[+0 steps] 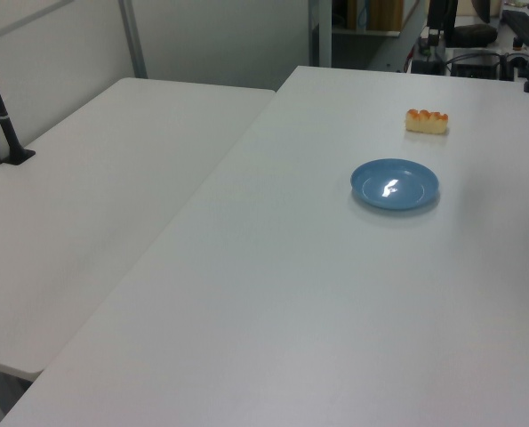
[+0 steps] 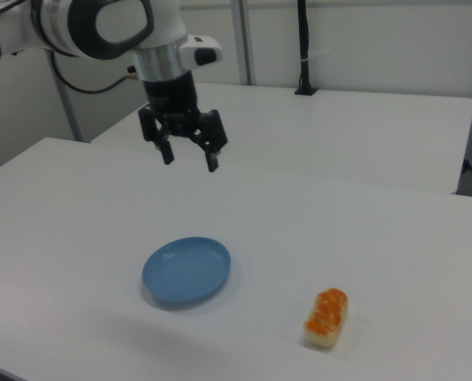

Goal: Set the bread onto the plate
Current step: 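Move the open gripper over the glazed bread roll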

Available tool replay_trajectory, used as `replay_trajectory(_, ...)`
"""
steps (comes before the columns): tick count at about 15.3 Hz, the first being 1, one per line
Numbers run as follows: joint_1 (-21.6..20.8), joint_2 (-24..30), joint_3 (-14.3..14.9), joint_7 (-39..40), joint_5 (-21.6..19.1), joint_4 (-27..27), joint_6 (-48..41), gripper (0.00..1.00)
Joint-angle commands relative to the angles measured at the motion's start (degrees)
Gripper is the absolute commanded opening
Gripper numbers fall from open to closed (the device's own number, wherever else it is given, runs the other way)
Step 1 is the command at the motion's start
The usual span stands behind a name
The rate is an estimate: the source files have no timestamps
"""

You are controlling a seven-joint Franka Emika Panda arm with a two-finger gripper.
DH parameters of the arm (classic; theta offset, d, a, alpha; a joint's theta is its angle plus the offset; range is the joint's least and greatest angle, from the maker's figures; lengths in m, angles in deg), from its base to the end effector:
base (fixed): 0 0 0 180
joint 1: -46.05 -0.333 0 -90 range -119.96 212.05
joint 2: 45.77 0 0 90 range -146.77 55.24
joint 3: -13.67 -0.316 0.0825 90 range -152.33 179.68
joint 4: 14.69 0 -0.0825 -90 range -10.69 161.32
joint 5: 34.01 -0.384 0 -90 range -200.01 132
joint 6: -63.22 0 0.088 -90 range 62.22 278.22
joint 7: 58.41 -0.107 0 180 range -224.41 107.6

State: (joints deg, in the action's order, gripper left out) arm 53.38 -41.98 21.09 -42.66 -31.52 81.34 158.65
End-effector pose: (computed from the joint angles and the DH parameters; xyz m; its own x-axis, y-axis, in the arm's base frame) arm 0.5228 -0.1444 0.6190 0.9988 0.0215 0.0435 0.0193 -0.9986 0.0485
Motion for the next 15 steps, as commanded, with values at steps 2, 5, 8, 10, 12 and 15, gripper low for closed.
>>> replay_trajectory(2,7.0,-5.4,0.1,2.6,1.0,-1.4,7.4,1.0)
replay_trajectory(5,12.2,-9.1,0.3,10.2,0.4,0.0,12.2,1.0)
replay_trajectory(8,15.8,-13.0,0.2,14.7,0.1,1.5,18.5,1.0)
replay_trajectory(10,18.2,-17.1,0.2,17.0,-2.7,1.4,22.5,1.0)
replay_trajectory(12,19.4,-19.9,0.2,17.7,-4.6,1.4,25.1,1.0)
replay_trajectory(15,19.7,-23.2,0.2,17.6,-8.4,2.0,27.3,1.0)
